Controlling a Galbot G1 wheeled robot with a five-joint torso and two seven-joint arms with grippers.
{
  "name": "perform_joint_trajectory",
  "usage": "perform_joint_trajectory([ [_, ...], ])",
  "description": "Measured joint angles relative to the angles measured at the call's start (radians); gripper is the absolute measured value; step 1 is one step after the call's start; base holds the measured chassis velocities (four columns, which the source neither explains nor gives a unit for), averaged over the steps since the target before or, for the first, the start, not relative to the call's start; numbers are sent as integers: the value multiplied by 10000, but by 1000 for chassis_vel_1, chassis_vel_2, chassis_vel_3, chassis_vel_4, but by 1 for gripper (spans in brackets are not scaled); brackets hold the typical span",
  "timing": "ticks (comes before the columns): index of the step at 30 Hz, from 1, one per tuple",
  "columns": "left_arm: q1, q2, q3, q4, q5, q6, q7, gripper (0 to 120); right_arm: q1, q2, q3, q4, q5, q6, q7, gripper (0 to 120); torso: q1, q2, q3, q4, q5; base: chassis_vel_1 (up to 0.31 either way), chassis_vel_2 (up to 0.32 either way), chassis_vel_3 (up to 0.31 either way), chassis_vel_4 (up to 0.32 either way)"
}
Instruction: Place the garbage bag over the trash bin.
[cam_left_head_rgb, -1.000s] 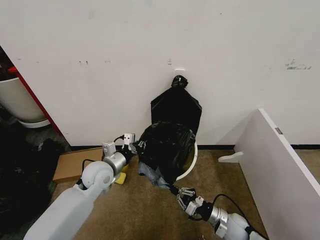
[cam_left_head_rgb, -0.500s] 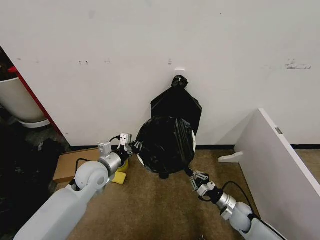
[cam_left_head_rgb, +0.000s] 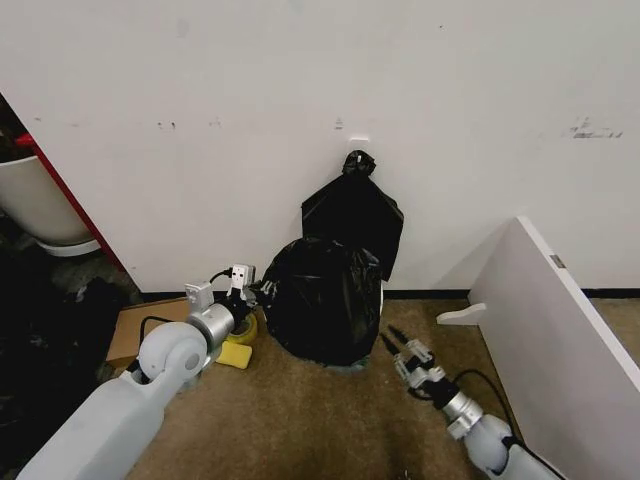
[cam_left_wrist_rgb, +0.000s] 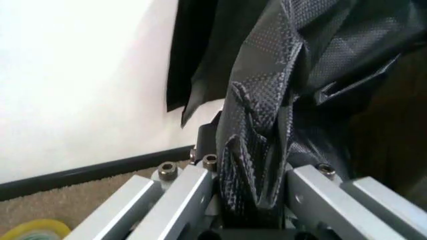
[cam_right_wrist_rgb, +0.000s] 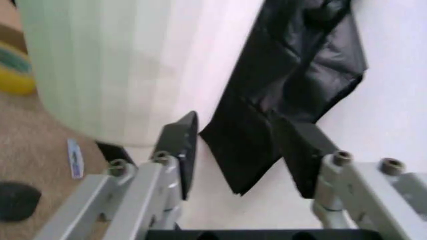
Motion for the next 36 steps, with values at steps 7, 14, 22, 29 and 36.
perform_joint_trajectory([
  [7,107,191,71,250,950,-496,354,1,-426,-540,-93,663,3040,238,-1179,61,0,0,0,-3,-3,0,0,0,0],
  [14,310,127,302,1673,2649,-3336,1967,1,-1209,-1022,-308,3661,9353,-1748,-2257,88,-2,-1,0,-1,-8,0,0,0,0],
  [22,332,-98,430,3478,3527,-6510,3944,1,-1670,-1330,-685,7641,14506,-5100,-605,100,-2,0,0,-1,-9,0,0,0,0],
  [29,43,-223,378,5251,3888,-9511,4894,1,-1580,-1162,-659,10010,17466,-8212,1156,100,-1,0,0,0,-10,0,0,0,0],
  [36,-31,-227,327,5460,3630,-9918,5296,1,-1497,-829,-790,9807,17866,-8512,347,100,-1,0,1,-1,-8,0,0,0,0],
])
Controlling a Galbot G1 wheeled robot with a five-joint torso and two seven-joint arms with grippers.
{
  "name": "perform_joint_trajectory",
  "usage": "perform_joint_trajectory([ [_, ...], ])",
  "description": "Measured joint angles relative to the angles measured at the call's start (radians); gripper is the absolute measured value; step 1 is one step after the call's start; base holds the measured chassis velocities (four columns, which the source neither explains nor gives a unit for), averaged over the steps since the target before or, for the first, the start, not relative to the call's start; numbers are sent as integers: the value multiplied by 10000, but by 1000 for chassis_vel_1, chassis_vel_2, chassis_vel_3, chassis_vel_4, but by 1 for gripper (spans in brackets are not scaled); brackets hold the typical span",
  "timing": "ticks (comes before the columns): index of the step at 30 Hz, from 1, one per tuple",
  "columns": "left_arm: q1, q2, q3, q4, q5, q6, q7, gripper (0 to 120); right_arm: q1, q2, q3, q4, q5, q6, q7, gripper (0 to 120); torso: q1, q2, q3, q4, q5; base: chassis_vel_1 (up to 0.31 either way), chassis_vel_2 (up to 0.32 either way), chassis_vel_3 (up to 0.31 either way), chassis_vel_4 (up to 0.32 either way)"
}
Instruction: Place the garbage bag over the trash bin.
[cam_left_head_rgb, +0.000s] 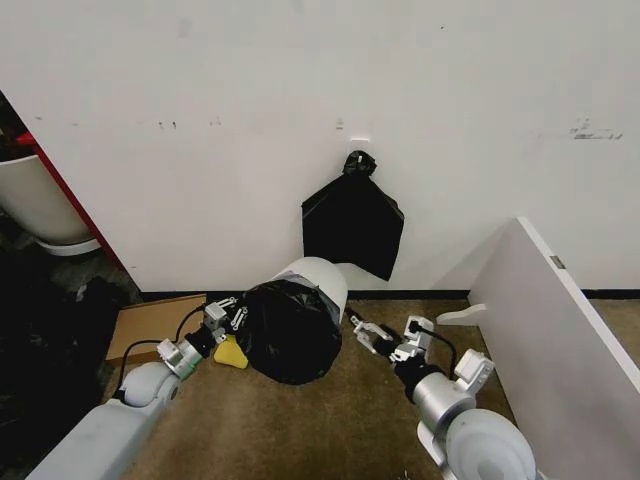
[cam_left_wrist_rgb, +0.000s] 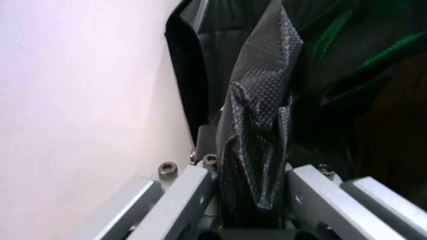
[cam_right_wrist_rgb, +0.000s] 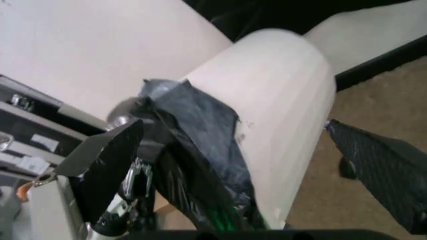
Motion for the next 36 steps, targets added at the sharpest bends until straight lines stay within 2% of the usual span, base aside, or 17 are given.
perform_joint_trajectory([
  [4,-17,13,0,-172,-199,14,209,1,33,105,-5,-230,52,82,-300,99,0,0,0,-1,0,0,0,0,0],
  [11,-24,42,47,-495,-343,125,363,1,108,430,81,-236,436,-19,54,98,0,0,0,-1,0,0,0,0,0],
  [14,-31,44,59,-538,-349,161,363,1,98,443,106,-221,495,17,59,91,0,0,0,-1,0,0,0,0,0],
  [16,-32,21,67,-604,-352,204,353,1,90,460,119,-168,564,42,40,81,0,0,0,-1,0,0,0,0,0],
  [18,-32,14,67,-616,-353,211,349,1,89,468,119,-159,569,46,25,77,0,0,0,-1,0,0,0,0,0],
  [22,-27,0,67,-657,-352,238,326,1,97,489,92,-143,570,62,-50,63,0,0,0,-1,1,0,0,0,0],
  [23,-12,0,58,-704,-352,264,298,1,107,490,70,-144,556,76,-116,56,0,0,0,0,1,0,0,0,0],
  [24,-12,0,58,-704,-352,264,298,1,107,490,70,-144,556,76,-116,56,0,0,0,0,1,0,0,0,0],
  [25,-4,1,43,-729,-352,275,283,1,113,483,64,-144,548,90,-152,48,0,0,0,-1,2,0,0,0,0],
  [28,4,3,28,-735,-352,281,275,1,122,475,57,-149,531,121,-197,41,0,0,0,-1,2,0,0,0,0],
  [30,14,4,11,-735,-352,286,265,1,129,452,33,-156,460,181,-308,30,0,0,0,0,2,0,0,0,0],
  [33,17,1,7,-740,-352,289,256,1,129,438,17,-168,382,245,-409,23,0,0,0,0,2,0,0,0,0],
  [36,10,-12,7,-743,-352,296,223,1,121,423,1,-174,294,323,-547,11,0,0,0,0,2,0,0,0,0],
])
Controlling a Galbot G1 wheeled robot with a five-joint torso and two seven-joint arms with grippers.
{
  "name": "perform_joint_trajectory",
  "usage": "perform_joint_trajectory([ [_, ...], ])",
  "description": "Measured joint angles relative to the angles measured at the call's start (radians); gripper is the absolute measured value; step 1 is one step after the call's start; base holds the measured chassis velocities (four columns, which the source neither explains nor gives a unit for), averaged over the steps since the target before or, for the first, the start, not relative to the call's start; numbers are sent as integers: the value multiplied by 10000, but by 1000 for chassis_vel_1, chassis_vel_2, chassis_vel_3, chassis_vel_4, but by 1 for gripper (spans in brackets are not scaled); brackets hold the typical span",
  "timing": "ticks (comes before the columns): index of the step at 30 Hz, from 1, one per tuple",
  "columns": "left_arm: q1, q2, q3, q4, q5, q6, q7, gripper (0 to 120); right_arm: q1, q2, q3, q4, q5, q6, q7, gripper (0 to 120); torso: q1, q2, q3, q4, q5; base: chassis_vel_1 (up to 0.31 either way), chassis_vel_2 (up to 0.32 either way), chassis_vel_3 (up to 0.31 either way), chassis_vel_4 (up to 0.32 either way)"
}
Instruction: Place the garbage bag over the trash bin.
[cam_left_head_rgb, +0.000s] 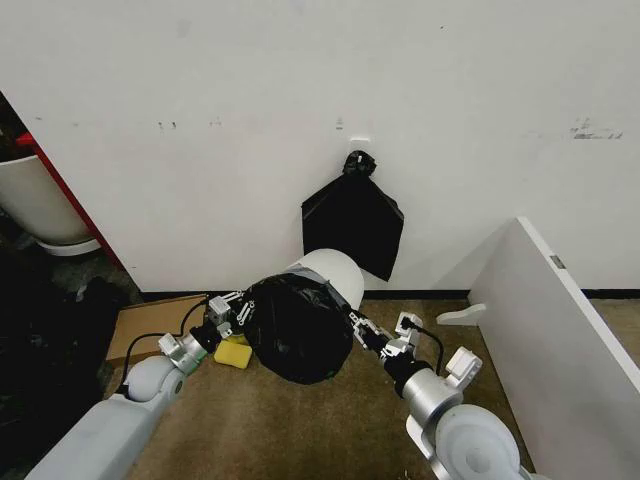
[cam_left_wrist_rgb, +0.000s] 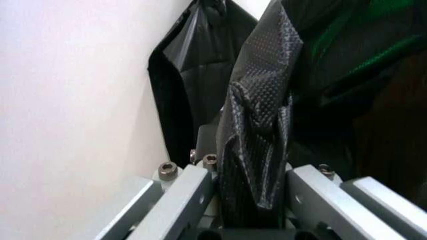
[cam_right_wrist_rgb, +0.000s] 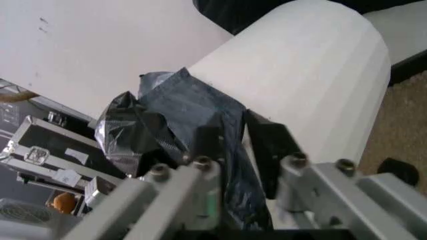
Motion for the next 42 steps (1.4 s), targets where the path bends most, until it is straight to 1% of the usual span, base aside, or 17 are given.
perform_joint_trajectory([
  [2,-47,-2,10,0,17,14,-104,1,-42,-21,-13,83,-25,29,-53,0,0,0,0,0,1,0,0,0,0],
  [9,-92,3,32,7,29,31,-143,1,-78,-5,-17,264,15,2,0,0,0,0,0,0,0,0,0,0,0],
  [14,-79,7,34,7,45,11,-116,1,-3,125,132,304,367,-149,468,0,0,0,0,0,0,0,0,0,0],
  [16,-67,7,32,8,45,-23,-69,1,61,255,292,323,761,-212,764,10,0,0,0,0,0,0,0,0,0],
  [17,-67,6,32,7,46,-29,-59,1,70,281,320,325,824,-219,806,11,0,0,0,0,0,0,0,0,0],
  [18,-66,7,30,7,46,-36,-48,1,81,312,354,326,892,-222,854,18,0,0,0,0,0,0,0,0,0],
  [19,-66,7,30,7,46,-36,-48,1,81,312,354,326,892,-222,854,18,0,0,0,0,0,0,0,0,0],
  [22,-58,6,25,5,45,-46,-30,1,93,347,382,323,963,-225,905,28,0,0,0,0,0,0,0,0,0],
  [23,-49,5,20,-8,45,-48,-29,1,97,370,386,322,1023,-249,939,36,0,0,0,0,0,0,0,0,0],
  [28,-25,6,5,-28,45,-56,-27,1,118,405,401,359,1145,-403,1006,50,0,0,0,0,0,0,0,0,0],
  [30,-17,10,-3,-51,46,-60,-27,1,146,419,399,361,1182,-502,1029,62,0,0,0,0,0,0,0,0,0],
  [31,-13,10,-4,-61,45,-61,-28,1,159,427,394,361,1187,-532,1030,63,0,0,0,0,0,0,0,0,0],
  [32,-12,10,-5,-68,46,-62,-29,1,171,437,385,361,1192,-553,1030,69,0,0,0,0,0,0,0,0,0],
  [33,-12,10,-5,-68,46,-62,-29,1,171,437,385,361,1192,-553,1030,69,0,0,0,0,0,0,0,0,0],
  [36,-12,10,-6,-69,47,-63,-35,1,188,452,369,372,1208,-592,1022,77,0,0,0,0,0,0,0,0,0],
  [40,-23,2,-6,-67,60,-70,-45,1,202,443,339,405,1218,-622,941,63,0,0,0,0,0,0,0,0,0],
  [42,-27,-1,-6,-66,61,-71,-47,1,204,440,337,406,1218,-623,934,61,0,0,0,0,0,0,0,0,0],
])
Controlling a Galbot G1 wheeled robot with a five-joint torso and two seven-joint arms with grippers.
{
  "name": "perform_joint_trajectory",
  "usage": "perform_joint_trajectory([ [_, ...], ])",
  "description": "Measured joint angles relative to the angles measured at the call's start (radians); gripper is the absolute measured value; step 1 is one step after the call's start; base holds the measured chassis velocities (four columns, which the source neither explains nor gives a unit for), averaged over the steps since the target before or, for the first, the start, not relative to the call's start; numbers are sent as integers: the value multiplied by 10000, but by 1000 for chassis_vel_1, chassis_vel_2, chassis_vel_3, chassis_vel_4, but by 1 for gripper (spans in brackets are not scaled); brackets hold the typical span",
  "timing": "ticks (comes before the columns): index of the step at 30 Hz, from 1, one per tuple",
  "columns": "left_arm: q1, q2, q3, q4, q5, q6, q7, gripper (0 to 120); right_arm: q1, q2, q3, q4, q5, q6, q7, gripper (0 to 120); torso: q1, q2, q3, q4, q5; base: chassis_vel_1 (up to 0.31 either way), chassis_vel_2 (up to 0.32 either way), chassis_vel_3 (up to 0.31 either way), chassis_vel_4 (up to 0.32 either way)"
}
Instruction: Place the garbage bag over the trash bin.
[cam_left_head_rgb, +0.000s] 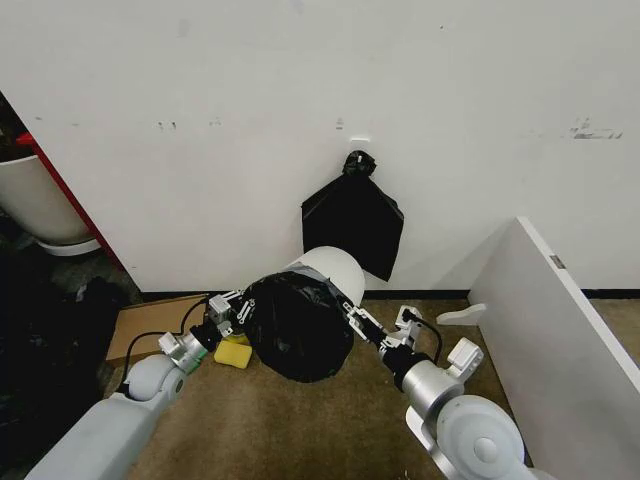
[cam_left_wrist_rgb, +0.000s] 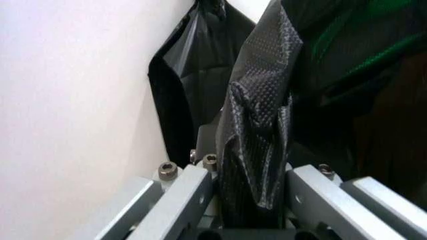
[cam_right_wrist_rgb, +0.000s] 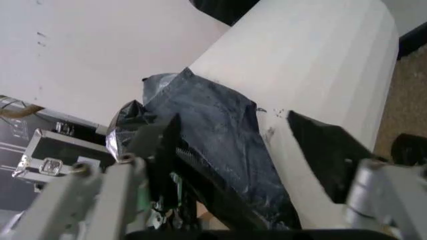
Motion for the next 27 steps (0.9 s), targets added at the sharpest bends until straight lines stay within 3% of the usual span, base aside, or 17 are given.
perform_joint_trajectory([
  [6,-52,-21,18,18,1,-4,-23,1,5,-18,-27,-12,-81,-13,-143,34,0,0,0,0,0,0,0,0,0],
  [10,-73,-21,23,24,1,-5,-29,1,9,-23,-38,-59,-152,33,-254,25,0,0,0,0,0,0,0,0,0],
  [14,-107,-23,27,46,-1,-4,-50,1,-8,-69,-183,-312,-724,446,-786,4,0,0,0,0,0,0,0,0,0],
  [27,-73,-27,46,-87,-213,43,-49,1,-63,-123,-298,-954,-1787,1278,-1899,0,0,0,0,0,0,0,0,0,0],
])
